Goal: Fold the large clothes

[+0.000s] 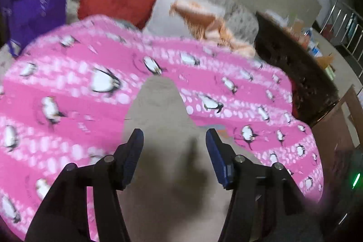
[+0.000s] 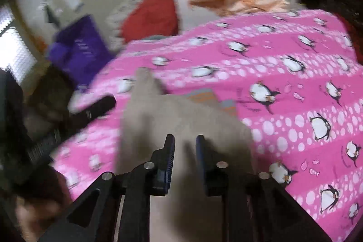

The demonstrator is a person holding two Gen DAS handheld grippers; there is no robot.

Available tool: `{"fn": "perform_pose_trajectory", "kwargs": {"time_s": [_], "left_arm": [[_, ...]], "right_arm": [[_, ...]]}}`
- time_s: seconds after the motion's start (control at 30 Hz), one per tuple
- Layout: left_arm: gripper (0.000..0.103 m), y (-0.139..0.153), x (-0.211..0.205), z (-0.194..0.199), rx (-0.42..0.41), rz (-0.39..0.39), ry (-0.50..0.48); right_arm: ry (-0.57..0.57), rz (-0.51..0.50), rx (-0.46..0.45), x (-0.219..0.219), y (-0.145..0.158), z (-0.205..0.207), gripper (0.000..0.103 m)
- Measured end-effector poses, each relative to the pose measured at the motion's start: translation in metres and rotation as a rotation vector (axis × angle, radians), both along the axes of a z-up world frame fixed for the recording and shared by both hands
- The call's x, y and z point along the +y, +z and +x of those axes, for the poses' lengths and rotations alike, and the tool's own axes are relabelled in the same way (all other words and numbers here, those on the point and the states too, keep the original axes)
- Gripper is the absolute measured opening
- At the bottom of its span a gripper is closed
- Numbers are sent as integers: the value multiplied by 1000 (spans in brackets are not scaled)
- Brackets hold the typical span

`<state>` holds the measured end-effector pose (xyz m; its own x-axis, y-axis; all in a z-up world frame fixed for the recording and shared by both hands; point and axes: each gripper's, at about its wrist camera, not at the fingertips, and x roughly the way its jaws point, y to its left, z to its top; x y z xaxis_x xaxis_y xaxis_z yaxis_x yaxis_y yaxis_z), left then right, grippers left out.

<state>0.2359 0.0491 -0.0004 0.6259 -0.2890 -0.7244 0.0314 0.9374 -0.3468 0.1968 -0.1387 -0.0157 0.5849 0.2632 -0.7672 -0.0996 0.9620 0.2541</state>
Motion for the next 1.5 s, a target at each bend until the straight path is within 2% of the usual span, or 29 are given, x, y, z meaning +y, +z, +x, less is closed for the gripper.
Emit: {"fn": "perform_pose_trajectory", "kwargs": {"time_s": [0.03,0.1,0.17,0.27,0.43,0.5,0.57,0.7,0.87,1.23,1.4,1.5], "left_arm": [[56,-7,-2,6,18,-1,-3],[55,-23,-10,15,34,8,3],[55,-39,-17,22,74,13,20],[55,-54,-26,24,93,52,54],[57,-64,-31,21,30,126,60],[57,-63,-38,17,6,182,65],[57,-63,-40,16,-7,197,68],[57,-63,-35,15,-13,173,64],[58,-65,-33,14,-28,160,63],[58,-66,-29,11,-51,114,61],[58,-66,-28,11,-49,100,59],[58,-61,-30,14,-17,115,47]], "right_arm": [[1,-24,-1,-1,-13,3,15],[6,-44,-15,-10,-37,4,14],[44,19,-30,-23,-56,2,14],[34,137,-34,-41,-62,3,15],[55,109,-54,-33,-60,2,18],[55,124,-52,-34,-60,5,18],[57,161,-46,-38,-62,6,19],[60,210,-32,-42,-65,6,19],[62,181,-25,-37,-64,4,19],[62,189,-17,-36,-67,11,19],[65,196,-14,-36,-70,16,17],[59,220,-8,-40,-72,19,15]]}}
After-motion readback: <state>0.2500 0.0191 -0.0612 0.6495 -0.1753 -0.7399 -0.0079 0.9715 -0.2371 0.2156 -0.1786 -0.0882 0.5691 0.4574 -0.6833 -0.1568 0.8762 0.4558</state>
